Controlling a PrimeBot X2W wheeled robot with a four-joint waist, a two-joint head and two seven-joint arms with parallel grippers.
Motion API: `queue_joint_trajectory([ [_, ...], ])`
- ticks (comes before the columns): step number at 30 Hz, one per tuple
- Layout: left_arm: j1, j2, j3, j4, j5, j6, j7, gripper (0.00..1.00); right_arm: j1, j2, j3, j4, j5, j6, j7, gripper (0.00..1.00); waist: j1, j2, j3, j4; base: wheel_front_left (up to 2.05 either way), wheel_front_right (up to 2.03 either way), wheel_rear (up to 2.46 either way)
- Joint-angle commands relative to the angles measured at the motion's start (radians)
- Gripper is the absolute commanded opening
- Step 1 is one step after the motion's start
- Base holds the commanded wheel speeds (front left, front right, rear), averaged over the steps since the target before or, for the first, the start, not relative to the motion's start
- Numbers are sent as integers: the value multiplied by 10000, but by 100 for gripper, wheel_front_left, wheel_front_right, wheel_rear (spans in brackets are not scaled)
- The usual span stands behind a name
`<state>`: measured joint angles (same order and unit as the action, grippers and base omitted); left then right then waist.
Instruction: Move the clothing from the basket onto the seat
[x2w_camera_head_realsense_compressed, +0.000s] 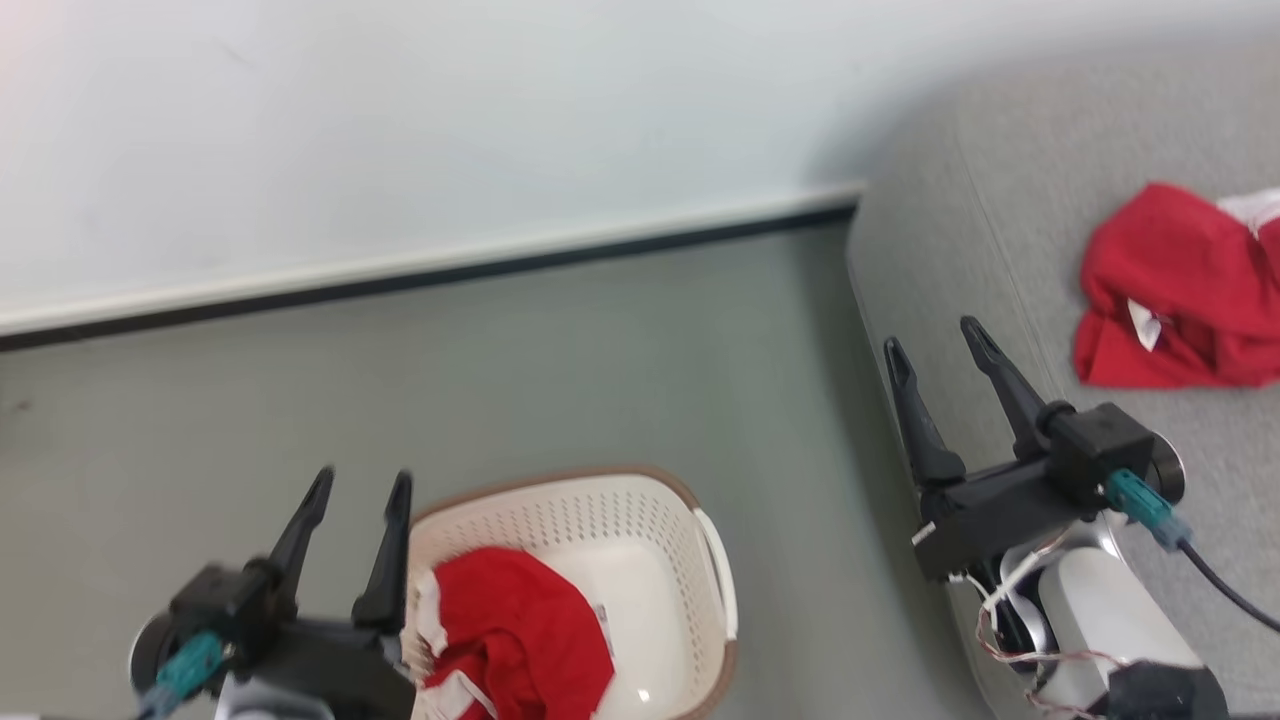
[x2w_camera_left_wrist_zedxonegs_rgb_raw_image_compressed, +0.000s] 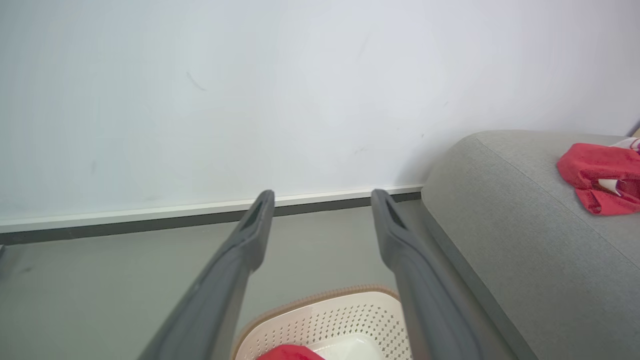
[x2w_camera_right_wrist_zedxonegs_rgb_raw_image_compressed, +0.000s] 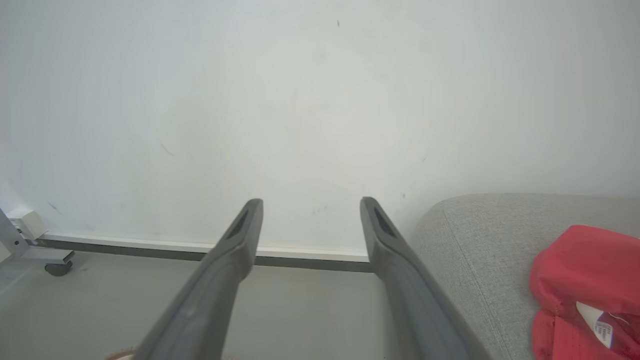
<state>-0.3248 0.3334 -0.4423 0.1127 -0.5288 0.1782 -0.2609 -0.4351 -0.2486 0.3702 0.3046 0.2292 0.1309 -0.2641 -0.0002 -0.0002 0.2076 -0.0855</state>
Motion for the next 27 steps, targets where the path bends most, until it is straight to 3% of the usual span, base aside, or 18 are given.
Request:
queue_joint_trajectory([
  [1, 264, -41, 80, -63, 92, 40, -42, 100, 208, -21, -40, -70, -39, -3, -14, 100, 2, 2, -802, 701, 0, 0, 0],
  [10, 2599, -473, 2014, -1100, 1295, 233, -45, 100, 1966, 571, -366, -1140, -744, -3, -14, 100, 2, 2, -1985, 894, 0, 0, 0],
  [15, 3682, -1005, 2880, -1891, 1939, 95, -45, 100, 2717, 858, -590, -1654, -1129, -3, -14, 100, 2, 2, -2269, 911, 0, 0, 0],
  [27, 5402, -1994, 4077, -2169, 3392, -1301, -46, 100, 4611, 1243, -900, -2267, -1458, -3, -16, 100, 2, 2, -3070, 870, 0, 0, 0],
])
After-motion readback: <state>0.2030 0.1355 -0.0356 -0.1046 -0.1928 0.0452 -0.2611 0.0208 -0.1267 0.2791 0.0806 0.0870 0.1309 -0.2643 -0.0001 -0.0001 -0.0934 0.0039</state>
